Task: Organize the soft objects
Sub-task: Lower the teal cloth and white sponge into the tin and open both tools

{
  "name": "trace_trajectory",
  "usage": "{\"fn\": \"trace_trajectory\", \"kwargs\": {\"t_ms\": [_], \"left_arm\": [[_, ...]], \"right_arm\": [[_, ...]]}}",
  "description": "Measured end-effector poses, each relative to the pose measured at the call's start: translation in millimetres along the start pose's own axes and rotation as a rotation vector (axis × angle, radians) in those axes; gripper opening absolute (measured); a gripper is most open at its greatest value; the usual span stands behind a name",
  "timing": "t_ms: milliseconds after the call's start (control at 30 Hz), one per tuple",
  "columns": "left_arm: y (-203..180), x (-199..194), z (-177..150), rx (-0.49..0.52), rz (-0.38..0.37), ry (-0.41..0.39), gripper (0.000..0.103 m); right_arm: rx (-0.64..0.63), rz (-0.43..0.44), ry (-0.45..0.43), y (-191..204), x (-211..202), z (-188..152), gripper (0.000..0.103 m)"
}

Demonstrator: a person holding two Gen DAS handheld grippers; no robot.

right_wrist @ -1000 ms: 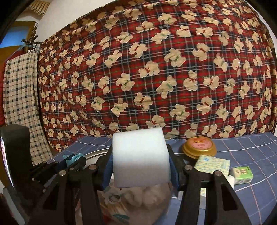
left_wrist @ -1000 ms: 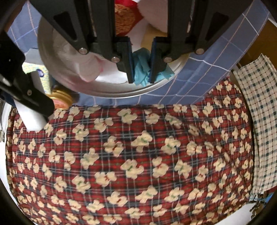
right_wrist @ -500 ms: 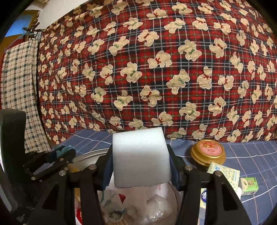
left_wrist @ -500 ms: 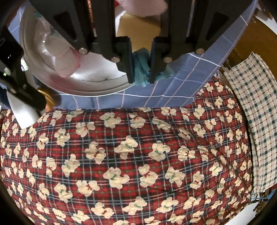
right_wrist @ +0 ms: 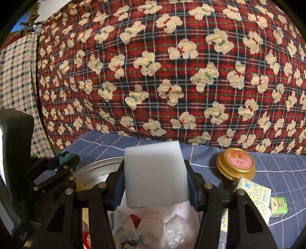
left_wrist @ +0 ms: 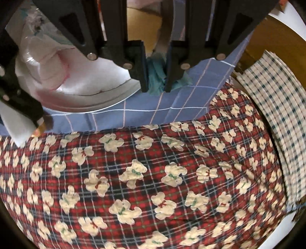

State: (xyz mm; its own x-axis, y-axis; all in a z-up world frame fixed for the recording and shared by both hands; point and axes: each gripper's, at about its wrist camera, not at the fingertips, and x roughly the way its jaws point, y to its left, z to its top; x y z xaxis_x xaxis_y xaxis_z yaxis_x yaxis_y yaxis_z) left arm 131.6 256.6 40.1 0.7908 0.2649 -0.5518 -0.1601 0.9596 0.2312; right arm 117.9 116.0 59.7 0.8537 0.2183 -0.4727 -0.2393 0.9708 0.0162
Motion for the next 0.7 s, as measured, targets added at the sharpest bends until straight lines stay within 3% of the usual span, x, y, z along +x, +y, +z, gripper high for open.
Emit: {"fn": "trace_trajectory", "kwargs": {"t_ms": [167,433,533,567,600,633,667,700], "left_arm": [[-8,18,9,0.059,0.002,0.045,0.014],[-11,35,8,0.092,0.001,0.105,0.015],[-14,39,8,0.109,0.023,0.125,0.026],[-16,41,8,0.125,0.026,0.135,0.046],[-19,42,8,0.142,0.030,0.141,0.059],[-22,39,10,0.164,0.044,0.127,0.085],[-23,35,11,0.170,0.055,0.096,0.098],[-22,30,12,0.164,0.067,0.068,0.102]], "right_arm": [[-0.005,-0.006,0.095,0,18,5,0.057],[0.036,0.065,0.231,-7,42,0,0.057],[0.035,0.070,0.244,-6,46,0,0.057],[0.028,0.083,0.257,-4,48,0,0.057],[0.025,0.099,0.269,-3,50,0,0.058],[0.033,0.121,0.283,-3,53,0,0.058],[0.047,0.127,0.298,-4,54,-1,0.058],[0.065,0.135,0.314,-5,55,-3,0.058]]}}
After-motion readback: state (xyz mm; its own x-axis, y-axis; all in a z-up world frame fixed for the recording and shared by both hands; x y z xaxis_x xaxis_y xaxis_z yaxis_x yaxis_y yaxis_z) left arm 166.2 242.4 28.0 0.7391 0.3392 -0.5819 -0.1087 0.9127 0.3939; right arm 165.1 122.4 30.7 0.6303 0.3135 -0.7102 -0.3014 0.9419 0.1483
